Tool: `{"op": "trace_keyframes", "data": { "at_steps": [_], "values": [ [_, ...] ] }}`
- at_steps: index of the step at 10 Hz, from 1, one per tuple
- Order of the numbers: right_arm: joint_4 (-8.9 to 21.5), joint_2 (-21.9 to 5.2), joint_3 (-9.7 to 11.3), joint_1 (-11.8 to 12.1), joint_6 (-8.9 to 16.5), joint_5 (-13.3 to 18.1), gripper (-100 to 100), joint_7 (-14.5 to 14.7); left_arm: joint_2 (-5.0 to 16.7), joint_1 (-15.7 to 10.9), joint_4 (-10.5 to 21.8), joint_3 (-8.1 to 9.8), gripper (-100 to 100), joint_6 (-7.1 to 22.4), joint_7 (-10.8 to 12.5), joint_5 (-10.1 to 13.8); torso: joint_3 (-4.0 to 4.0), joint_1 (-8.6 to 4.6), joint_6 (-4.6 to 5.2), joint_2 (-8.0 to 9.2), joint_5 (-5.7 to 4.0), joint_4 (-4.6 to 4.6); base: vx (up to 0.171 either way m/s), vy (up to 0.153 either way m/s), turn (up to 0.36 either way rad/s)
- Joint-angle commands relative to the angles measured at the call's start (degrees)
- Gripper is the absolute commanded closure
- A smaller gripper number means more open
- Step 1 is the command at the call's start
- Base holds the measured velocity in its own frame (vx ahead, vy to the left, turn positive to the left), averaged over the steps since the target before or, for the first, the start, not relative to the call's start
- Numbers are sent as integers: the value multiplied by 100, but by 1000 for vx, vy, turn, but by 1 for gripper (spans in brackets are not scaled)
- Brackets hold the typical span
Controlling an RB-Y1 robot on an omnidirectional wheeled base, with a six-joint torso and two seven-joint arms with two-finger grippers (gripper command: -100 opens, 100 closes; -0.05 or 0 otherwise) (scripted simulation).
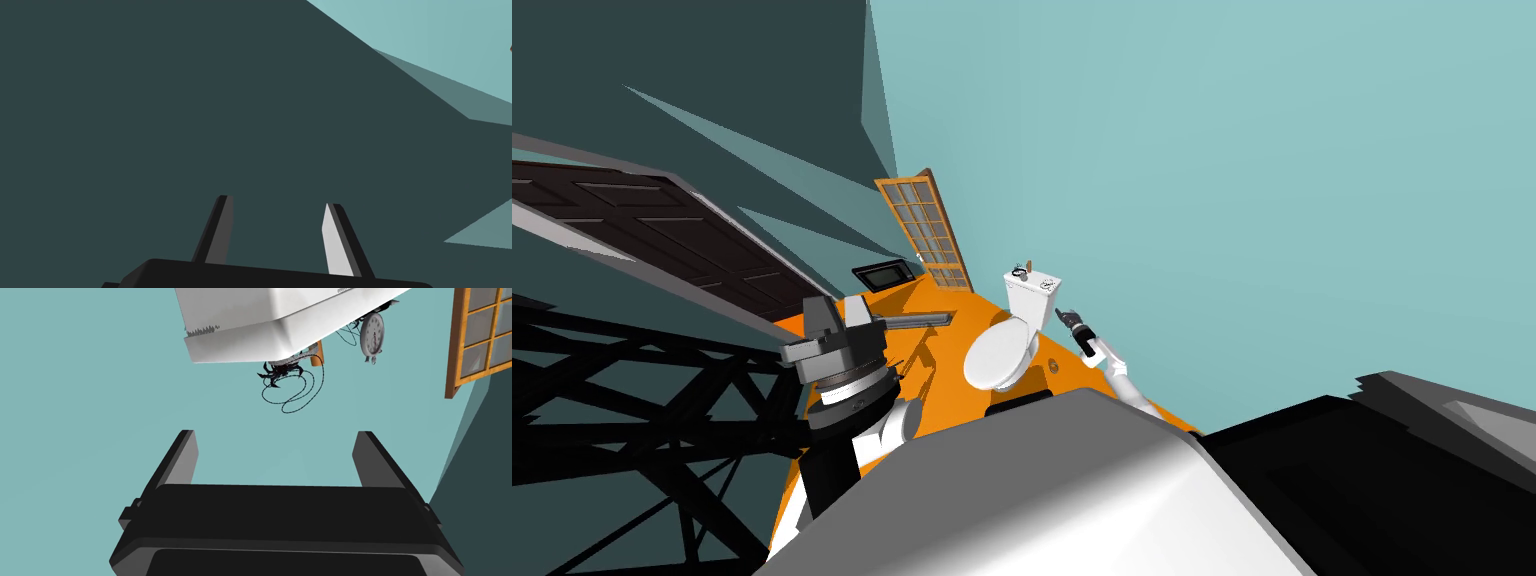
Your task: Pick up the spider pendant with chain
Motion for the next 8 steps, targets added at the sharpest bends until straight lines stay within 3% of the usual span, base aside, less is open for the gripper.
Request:
{"op": "trace_keyframes", "data": {
  "at_steps": [1,4,6,7,8],
  "values": [
    [286,-91,-36,-243,156,216,-100,171,0,0,0,0,0,0,0,0,0,0,0,0,0,0,-22,75,24],
    [649,-163,-39,-446,318,398,-100,320,0,0,0,0,0,0,0,0,1,0,-1,1,0,1,-16,77,11],
    [1074,-297,-37,-863,625,734,-100,618,0,0,0,0,0,0,0,0,0,-5,-1,0,-1,0,-23,86,27],
    [1172,-297,-37,-864,625,734,-100,618,0,0,0,0,0,0,0,0,2,3,-1,3,0,1,-17,78,6],
    [1427,-358,-33,-1075,768,888,-100,765,0,0,0,0,0,0,0,0,2,-3,1,3,0,1,-8,62,10]
  ]
}}
